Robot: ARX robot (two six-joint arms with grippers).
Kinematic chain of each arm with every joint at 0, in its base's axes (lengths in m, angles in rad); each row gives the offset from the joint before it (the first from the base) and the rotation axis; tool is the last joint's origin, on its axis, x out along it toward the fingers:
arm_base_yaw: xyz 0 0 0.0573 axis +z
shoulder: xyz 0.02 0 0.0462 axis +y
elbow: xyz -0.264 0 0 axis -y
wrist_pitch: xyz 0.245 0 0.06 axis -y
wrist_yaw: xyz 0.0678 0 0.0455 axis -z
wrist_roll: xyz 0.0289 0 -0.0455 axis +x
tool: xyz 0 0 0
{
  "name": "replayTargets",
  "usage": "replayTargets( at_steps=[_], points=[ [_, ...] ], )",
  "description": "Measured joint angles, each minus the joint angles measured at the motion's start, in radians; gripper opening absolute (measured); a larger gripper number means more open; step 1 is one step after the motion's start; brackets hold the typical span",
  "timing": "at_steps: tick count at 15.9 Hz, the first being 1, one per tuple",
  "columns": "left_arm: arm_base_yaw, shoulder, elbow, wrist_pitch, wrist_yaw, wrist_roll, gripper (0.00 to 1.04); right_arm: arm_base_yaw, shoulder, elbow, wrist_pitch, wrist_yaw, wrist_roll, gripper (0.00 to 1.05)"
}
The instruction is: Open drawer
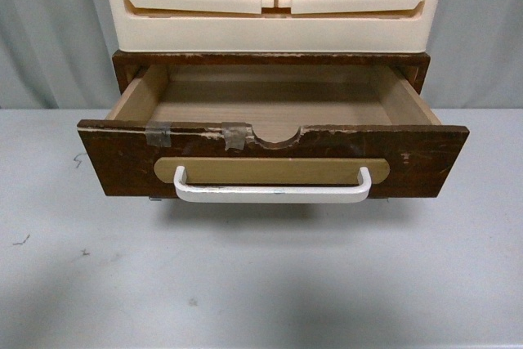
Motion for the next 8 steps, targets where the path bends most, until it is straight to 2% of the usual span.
replayTargets(
  at_steps=[7, 8],
  points=[
    [0.001, -0.193, 0.0, -0.179, 0.0, 0.0, 0.02, 0.004, -0.246, 0.0, -0.238, -0.016, -0.001, 0.02],
    [0.001, -0.251, 0.0, -0.237, 0.0, 0.0, 0.02, 0.004, -0.319, 0.0, -0.309, -0.016, 0.0, 0.02]
  ],
)
